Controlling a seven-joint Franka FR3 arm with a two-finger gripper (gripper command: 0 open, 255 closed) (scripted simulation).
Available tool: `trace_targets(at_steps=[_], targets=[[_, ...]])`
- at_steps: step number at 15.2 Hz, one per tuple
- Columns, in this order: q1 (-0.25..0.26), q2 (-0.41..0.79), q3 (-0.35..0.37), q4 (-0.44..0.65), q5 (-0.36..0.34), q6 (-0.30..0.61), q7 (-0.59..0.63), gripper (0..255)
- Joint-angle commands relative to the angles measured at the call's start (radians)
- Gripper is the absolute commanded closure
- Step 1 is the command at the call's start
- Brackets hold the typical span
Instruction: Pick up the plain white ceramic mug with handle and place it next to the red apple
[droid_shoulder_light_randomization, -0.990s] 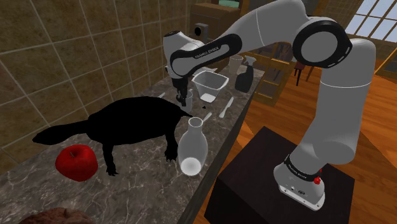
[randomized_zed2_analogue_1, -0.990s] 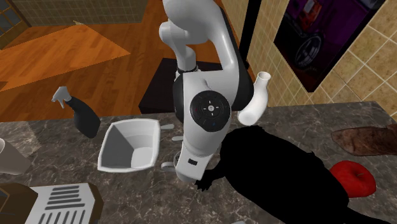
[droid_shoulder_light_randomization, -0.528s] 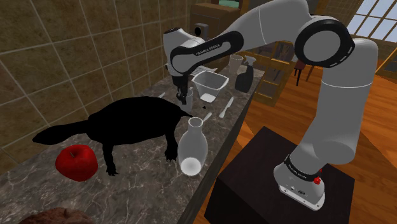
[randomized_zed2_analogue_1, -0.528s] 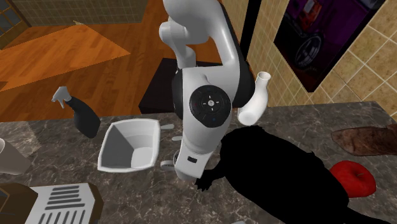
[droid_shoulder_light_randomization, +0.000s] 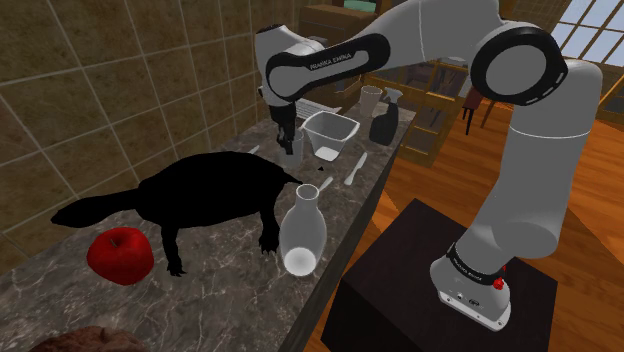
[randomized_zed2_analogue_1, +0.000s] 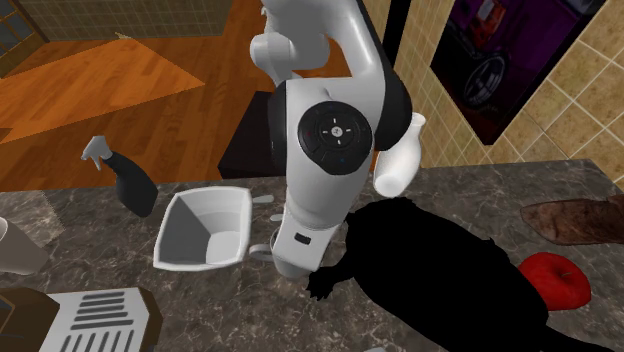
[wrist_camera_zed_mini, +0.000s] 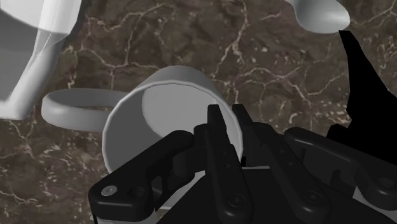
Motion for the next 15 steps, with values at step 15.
trace_targets(at_steps=[15], targets=[[0.002, -0.034, 0.002, 0.166, 0.008, -0.200, -0.019, 255]])
